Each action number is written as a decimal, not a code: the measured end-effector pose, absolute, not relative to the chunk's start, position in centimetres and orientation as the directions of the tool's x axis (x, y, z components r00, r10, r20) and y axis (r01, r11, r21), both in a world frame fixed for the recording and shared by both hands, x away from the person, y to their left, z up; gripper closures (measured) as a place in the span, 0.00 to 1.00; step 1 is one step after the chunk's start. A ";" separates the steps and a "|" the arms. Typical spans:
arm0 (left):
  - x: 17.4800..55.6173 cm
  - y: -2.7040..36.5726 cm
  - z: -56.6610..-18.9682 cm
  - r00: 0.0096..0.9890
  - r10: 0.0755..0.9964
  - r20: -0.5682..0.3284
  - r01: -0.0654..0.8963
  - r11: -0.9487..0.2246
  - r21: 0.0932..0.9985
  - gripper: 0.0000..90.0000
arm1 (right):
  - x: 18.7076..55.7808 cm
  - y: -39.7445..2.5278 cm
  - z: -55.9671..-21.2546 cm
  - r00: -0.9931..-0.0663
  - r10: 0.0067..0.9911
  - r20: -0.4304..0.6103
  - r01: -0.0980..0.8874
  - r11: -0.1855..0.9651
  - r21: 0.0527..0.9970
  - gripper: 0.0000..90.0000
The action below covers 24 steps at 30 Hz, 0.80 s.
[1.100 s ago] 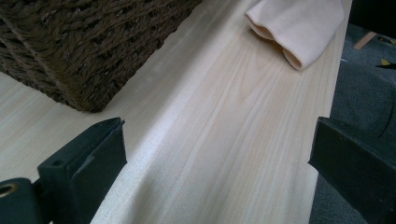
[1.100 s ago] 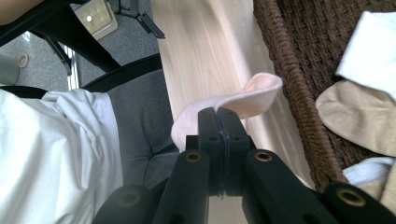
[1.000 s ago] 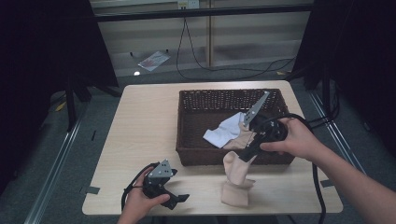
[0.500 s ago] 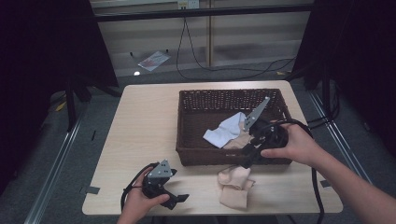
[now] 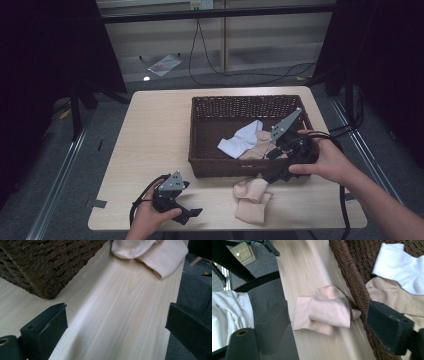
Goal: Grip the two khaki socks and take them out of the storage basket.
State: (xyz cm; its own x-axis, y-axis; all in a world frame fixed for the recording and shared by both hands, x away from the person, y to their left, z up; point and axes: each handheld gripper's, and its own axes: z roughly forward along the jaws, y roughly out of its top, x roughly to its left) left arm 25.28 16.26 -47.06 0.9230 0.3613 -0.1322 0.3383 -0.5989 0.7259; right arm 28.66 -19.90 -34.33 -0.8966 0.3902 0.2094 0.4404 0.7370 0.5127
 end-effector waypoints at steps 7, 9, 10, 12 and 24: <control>25.2 16.3 -47.1 0.921 0.365 -0.137 0.344 -0.594 0.728 0.03 | 28.1 -20.7 -34.9 -0.897 0.399 0.189 0.437 0.737 0.516 0.15; 25.2 16.3 -47.1 0.921 0.365 -0.138 0.345 -0.594 0.727 0.03 | 28.0 -20.9 -35.2 -0.901 0.395 0.182 0.428 0.736 0.524 0.14; 25.2 16.3 -47.1 0.920 0.366 -0.137 0.344 -0.593 0.727 0.04 | 27.9 -21.0 -35.3 -0.898 0.401 0.181 0.433 0.736 0.520 0.13; 25.2 16.3 -47.1 0.920 0.367 -0.138 0.346 -0.593 0.727 0.03 | 27.7 -21.2 -35.5 -0.901 0.396 0.179 0.428 0.736 0.525 0.12; 25.2 16.3 -47.1 0.919 0.368 -0.139 0.347 -0.590 0.729 0.03 | 26.5 -21.6 -37.5 -0.907 0.392 0.152 0.413 0.762 0.499 0.10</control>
State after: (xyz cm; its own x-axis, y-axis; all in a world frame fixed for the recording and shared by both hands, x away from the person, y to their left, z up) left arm 25.17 16.31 -47.09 0.9192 0.3685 -0.1391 0.3469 -0.5901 0.7290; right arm 26.52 -21.56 -37.47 -0.9071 0.3924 0.1522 0.4132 0.7616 0.4992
